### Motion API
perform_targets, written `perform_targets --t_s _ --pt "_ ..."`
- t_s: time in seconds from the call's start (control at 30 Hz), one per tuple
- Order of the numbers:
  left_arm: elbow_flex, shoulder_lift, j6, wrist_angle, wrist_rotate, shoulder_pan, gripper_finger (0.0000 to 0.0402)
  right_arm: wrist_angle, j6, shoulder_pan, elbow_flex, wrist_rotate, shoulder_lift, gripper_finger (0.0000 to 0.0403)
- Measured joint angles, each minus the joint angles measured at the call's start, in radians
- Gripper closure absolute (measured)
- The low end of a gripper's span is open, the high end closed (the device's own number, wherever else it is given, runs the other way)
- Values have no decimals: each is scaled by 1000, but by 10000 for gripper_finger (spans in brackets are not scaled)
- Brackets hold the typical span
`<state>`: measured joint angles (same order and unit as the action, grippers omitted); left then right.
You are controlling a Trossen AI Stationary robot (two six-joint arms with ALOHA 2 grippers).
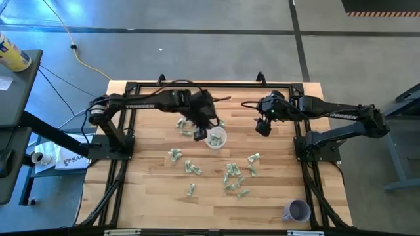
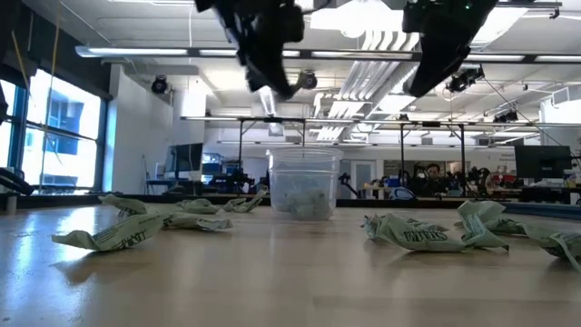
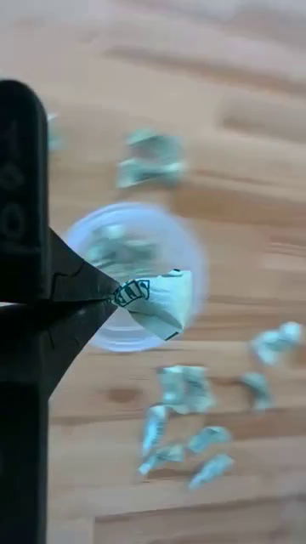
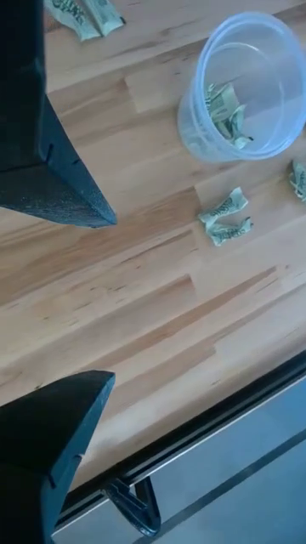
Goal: Pick and place Stevia / Truvia into bins
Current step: Put the white stevia packet into the transparent container
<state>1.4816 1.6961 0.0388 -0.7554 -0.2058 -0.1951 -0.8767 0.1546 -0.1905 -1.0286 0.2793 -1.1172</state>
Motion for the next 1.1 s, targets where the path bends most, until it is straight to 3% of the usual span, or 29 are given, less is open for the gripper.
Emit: perform_targets --t_s 0.2,0.3,0.4,0.53,0.7,0.83,1.1 --pt "29 155 17 45 -49 -1 373 -24 30 0 0 -8 0 121" --pt "27 209 -45 47 -36 11 336 -33 32 0 0 -20 0 121" --pt "41 212 -71 43 43 30 277 -45 43 1 0 -24 0 121" --pt "158 186 -56 -163 167 43 202 -58 45 1 0 -23 0 121" --pt "272 185 39 -507 219 44 145 -53 13 1 0 -13 0 121" --pt "176 185 146 -574 221 43 141 -46 -3 0 0 2 0 121" --pt "-156 187 239 -258 249 26 169 -51 26 1 0 1 0 121"
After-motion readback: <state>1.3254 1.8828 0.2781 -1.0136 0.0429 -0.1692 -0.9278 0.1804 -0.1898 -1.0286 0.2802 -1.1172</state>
